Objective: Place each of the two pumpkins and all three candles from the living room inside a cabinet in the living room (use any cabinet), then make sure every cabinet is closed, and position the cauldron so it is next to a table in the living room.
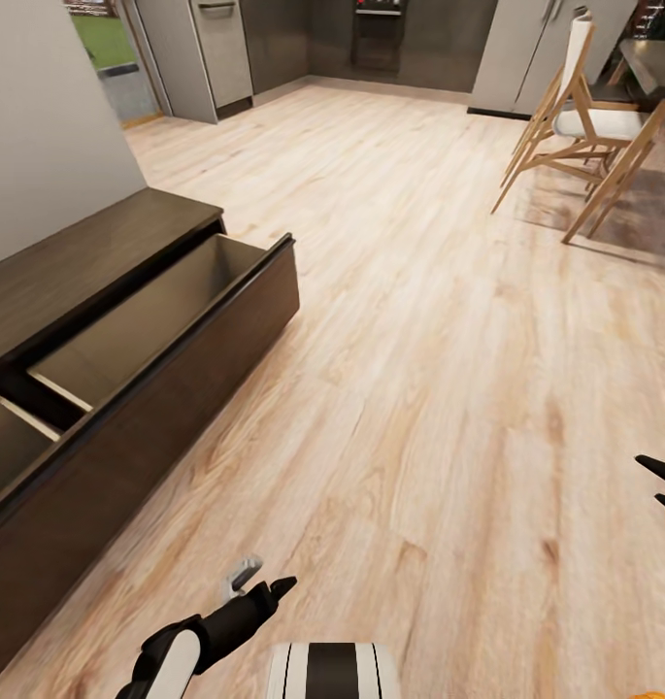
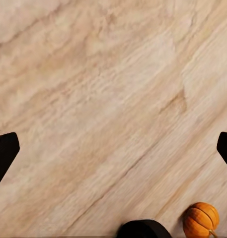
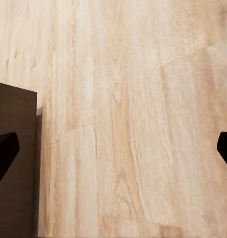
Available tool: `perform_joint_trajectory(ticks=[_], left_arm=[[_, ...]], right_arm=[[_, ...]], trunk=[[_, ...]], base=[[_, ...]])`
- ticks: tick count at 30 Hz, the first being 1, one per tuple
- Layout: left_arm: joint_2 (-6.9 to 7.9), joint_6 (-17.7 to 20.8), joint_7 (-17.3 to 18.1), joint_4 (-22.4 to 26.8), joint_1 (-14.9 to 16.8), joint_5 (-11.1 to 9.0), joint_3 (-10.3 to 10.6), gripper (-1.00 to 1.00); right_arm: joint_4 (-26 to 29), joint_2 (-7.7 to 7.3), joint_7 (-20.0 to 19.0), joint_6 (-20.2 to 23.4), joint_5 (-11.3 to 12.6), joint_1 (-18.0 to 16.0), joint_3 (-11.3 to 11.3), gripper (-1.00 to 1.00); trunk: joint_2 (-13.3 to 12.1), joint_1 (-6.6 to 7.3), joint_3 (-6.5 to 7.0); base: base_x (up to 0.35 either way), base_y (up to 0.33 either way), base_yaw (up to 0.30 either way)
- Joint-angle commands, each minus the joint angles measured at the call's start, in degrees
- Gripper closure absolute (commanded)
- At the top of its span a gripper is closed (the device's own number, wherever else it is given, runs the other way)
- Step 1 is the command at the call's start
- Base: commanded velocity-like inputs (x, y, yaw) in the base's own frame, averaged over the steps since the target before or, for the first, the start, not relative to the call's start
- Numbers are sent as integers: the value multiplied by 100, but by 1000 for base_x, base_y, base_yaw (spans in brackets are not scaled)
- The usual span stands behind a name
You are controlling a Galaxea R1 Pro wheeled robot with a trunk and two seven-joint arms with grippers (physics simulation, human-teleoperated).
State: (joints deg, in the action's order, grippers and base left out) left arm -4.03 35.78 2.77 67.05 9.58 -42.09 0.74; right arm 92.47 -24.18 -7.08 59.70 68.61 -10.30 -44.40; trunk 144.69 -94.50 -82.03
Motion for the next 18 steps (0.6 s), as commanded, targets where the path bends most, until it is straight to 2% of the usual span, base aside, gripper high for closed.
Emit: perform_joint_trajectory(ticks=[1, 9, 18], left_arm=[[-2, 16, 14, -12, 0, -2, -8, -100], [-2, -12, 14, -65, 0, -2, -5, -100], [-9, -18, 14, -88, 0, -1, 4, -100]], right_arm=[[-1, 2, 34, 30, -54, -7, -7, -100], [3, 22, 371, 30, -33, -7, -7, -100], [7, 31, 429, 30, -50, -7, -14, -100]], trunk=[[1, 1, -3], [1, 1, -3], [1, 1, -3]], base=[[0, 0, -278], [0, 0, -277], [0, 0, -277]])
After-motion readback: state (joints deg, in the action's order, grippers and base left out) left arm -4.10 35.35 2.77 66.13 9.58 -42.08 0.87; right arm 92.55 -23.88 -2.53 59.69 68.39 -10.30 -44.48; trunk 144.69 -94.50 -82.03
